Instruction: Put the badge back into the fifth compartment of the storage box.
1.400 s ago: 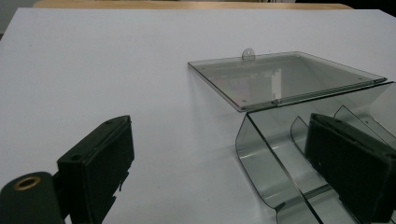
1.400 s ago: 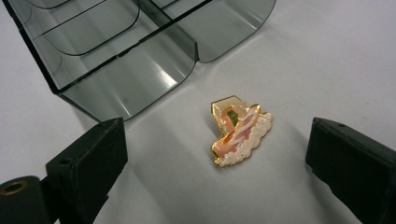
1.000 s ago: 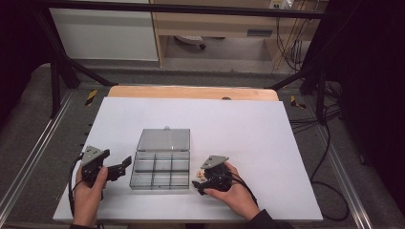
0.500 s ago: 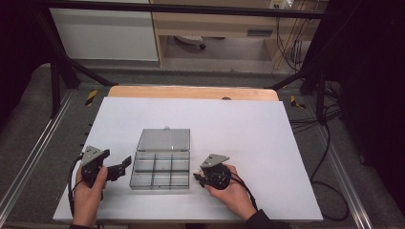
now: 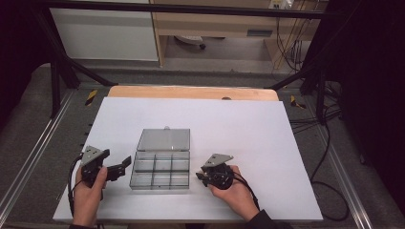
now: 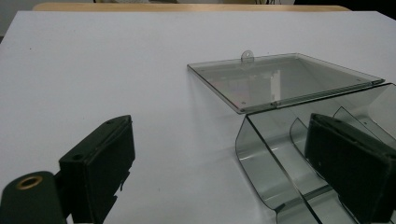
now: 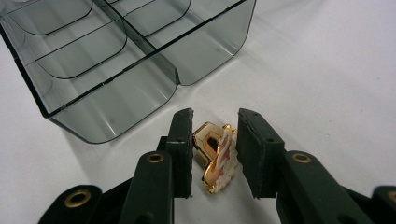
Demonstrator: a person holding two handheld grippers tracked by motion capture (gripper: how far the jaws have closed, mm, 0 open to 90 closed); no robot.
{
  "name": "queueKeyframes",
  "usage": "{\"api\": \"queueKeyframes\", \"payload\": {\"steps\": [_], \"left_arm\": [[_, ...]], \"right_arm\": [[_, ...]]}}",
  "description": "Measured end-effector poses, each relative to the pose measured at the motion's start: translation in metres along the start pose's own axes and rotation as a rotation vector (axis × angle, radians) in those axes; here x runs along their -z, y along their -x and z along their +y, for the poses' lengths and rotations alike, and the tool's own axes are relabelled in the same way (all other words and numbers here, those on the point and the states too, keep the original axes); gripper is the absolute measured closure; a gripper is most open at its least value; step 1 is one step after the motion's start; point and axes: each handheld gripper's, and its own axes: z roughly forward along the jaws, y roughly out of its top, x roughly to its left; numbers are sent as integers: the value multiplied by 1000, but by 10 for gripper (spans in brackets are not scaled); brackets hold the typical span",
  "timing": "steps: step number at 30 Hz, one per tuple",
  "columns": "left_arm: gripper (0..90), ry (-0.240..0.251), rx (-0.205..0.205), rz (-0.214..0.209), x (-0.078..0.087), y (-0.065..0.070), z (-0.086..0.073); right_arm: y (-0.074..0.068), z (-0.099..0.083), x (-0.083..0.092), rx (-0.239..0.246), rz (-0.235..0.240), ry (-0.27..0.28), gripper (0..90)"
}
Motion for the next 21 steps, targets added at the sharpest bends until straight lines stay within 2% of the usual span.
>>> {"api": "queueKeyframes", "payload": {"steps": [14, 21], "left_arm": [[87, -1, -2, -3, 0, 0, 0], [88, -2, -4, -4, 0, 0, 0]], "right_arm": [[5, 0, 10, -11, 1, 9, 752], [11, -3, 10, -21, -17, -14, 773]]}}
